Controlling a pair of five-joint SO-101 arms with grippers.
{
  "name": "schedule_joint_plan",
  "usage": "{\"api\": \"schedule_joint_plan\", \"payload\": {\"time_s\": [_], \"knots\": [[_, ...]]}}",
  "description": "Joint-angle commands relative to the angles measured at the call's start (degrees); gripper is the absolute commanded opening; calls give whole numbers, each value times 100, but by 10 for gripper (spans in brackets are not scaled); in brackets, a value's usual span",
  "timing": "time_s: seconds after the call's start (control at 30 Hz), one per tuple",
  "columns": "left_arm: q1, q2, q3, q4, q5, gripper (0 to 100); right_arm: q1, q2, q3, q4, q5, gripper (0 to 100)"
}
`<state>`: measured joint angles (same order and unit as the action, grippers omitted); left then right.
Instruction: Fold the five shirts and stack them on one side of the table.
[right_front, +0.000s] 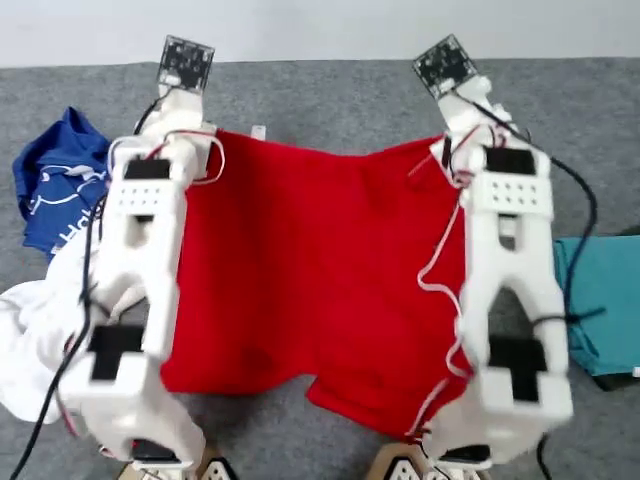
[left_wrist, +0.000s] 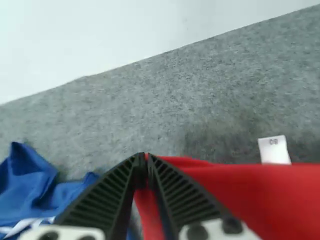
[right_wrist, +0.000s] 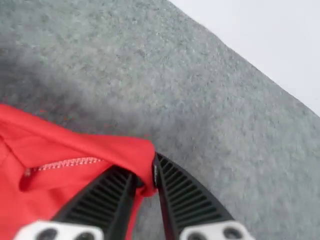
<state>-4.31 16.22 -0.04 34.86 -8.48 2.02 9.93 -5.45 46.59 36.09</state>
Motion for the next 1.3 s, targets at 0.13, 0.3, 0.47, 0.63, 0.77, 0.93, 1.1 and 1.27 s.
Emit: {"api": "schedule_joint_plan", "payload": {"time_s": [0.13,0.3,0.47,0.63,0.77,0.93,1.1,1.27], "knots": [[0,1996,-3099,765,70,2,-31,1613,-2611,40,-26,9],[0,3253,-5156,1266,70,2,-119,2457,-3824,40,167,9],[0,4378,-7055,1723,70,2,-224,3125,-4923,13,176,9],[-35,5187,-8409,1793,62,2,-215,3776,-6101,-13,176,9],[-9,5459,-9059,1793,53,2,-259,4215,-7015,-13,176,9],[9,5495,-9121,1811,53,2,-400,4549,-7516,268,360,9],[35,5503,-9121,2505,35,2,-435,4637,-7490,998,378,9],[79,5486,-9138,3938,-387,2,-435,4620,-7534,2229,369,9]]}}
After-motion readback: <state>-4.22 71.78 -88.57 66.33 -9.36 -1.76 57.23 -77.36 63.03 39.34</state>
